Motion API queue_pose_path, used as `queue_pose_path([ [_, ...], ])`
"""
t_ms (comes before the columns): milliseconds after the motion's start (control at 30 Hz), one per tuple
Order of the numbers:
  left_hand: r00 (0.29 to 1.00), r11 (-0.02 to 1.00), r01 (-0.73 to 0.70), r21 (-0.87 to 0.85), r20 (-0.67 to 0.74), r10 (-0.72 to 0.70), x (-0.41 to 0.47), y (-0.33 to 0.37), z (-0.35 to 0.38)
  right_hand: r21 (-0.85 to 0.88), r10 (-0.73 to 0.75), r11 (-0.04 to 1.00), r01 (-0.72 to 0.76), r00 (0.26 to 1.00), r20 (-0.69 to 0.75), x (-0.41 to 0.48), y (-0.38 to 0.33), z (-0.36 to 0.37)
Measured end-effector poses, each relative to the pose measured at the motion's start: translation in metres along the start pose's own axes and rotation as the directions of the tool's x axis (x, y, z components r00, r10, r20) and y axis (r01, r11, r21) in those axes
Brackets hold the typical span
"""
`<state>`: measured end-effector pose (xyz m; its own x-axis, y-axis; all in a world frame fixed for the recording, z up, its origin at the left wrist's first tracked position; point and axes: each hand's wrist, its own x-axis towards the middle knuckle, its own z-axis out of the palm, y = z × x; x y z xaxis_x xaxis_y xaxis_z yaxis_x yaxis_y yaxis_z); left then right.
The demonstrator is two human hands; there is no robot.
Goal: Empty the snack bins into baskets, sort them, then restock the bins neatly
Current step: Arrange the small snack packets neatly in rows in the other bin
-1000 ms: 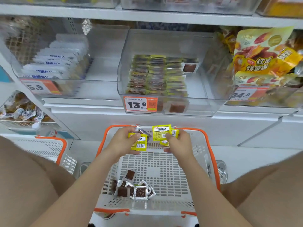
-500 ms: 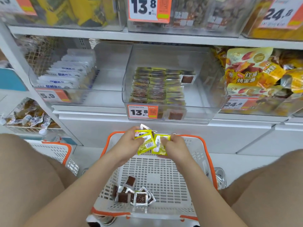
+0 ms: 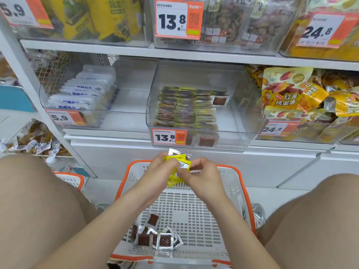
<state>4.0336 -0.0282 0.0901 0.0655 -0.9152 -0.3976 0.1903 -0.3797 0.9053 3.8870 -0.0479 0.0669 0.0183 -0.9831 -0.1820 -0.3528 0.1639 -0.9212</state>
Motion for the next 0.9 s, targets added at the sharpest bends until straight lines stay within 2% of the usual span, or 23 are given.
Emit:
queue_pose_path([
  [67,0.998,0.985,-0.066,0.157,0.009,0.066,-0.001,-0.001,-0.003,0.006,0.001,1.000,-0.002,0.996,0.089,0.001,-0.005,-0.005],
  [167,0.995,0.980,-0.091,0.180,0.062,0.081,-0.002,0.005,-0.010,0.128,0.086,0.983,-0.132,0.944,0.318,0.003,-0.016,-0.021],
  [200,0.994,0.980,-0.091,0.175,0.075,0.079,-0.002,0.007,-0.012,0.149,0.093,0.977,-0.153,0.933,0.347,0.003,-0.019,-0.026],
  [267,0.989,0.978,-0.103,0.182,0.125,0.081,-0.003,0.010,-0.015,0.184,0.082,0.972,-0.145,0.947,0.311,0.003,-0.018,-0.031],
  [367,0.975,0.964,-0.141,0.226,0.198,0.096,-0.005,0.013,-0.018,0.285,0.076,0.951,-0.121,0.984,0.163,0.002,-0.018,-0.031],
  [433,0.971,0.955,-0.165,0.247,0.209,0.114,-0.004,0.012,-0.018,0.316,0.036,0.948,-0.043,0.999,0.029,0.000,-0.018,-0.029],
  [500,0.979,0.952,-0.181,0.246,0.134,0.152,-0.002,0.011,-0.018,0.235,-0.082,0.965,0.115,0.986,-0.145,0.000,-0.018,-0.024],
  [533,0.982,0.954,-0.186,0.235,0.079,0.172,-0.001,0.010,-0.017,0.141,-0.199,0.963,0.230,0.958,-0.206,-0.001,-0.017,-0.021],
  [567,0.983,0.962,-0.186,0.201,0.039,0.182,0.000,0.010,-0.015,0.009,-0.346,0.934,0.356,0.913,-0.216,-0.001,-0.016,-0.019],
  [633,0.987,0.984,-0.161,0.073,0.012,0.161,-0.001,0.010,-0.010,-0.217,-0.557,0.819,0.530,0.826,-0.084,-0.006,-0.014,-0.014],
  [700,0.993,0.991,-0.118,-0.058,0.012,0.119,-0.003,0.014,-0.008,-0.284,-0.574,0.774,0.566,0.816,0.061,-0.013,-0.013,-0.010],
  [733,0.996,0.989,-0.091,-0.117,0.014,0.093,-0.004,0.016,-0.009,-0.271,-0.572,0.774,0.573,0.815,0.089,-0.015,-0.012,-0.008],
  [800,0.998,0.973,-0.035,-0.230,0.047,0.047,-0.005,0.020,-0.009,-0.224,-0.565,0.793,0.566,0.822,0.075,-0.014,-0.011,-0.007],
  [900,0.995,0.955,0.028,-0.295,0.095,0.000,-0.011,0.023,-0.004,-0.269,-0.514,0.831,0.486,0.857,-0.037,-0.010,-0.012,-0.010],
])
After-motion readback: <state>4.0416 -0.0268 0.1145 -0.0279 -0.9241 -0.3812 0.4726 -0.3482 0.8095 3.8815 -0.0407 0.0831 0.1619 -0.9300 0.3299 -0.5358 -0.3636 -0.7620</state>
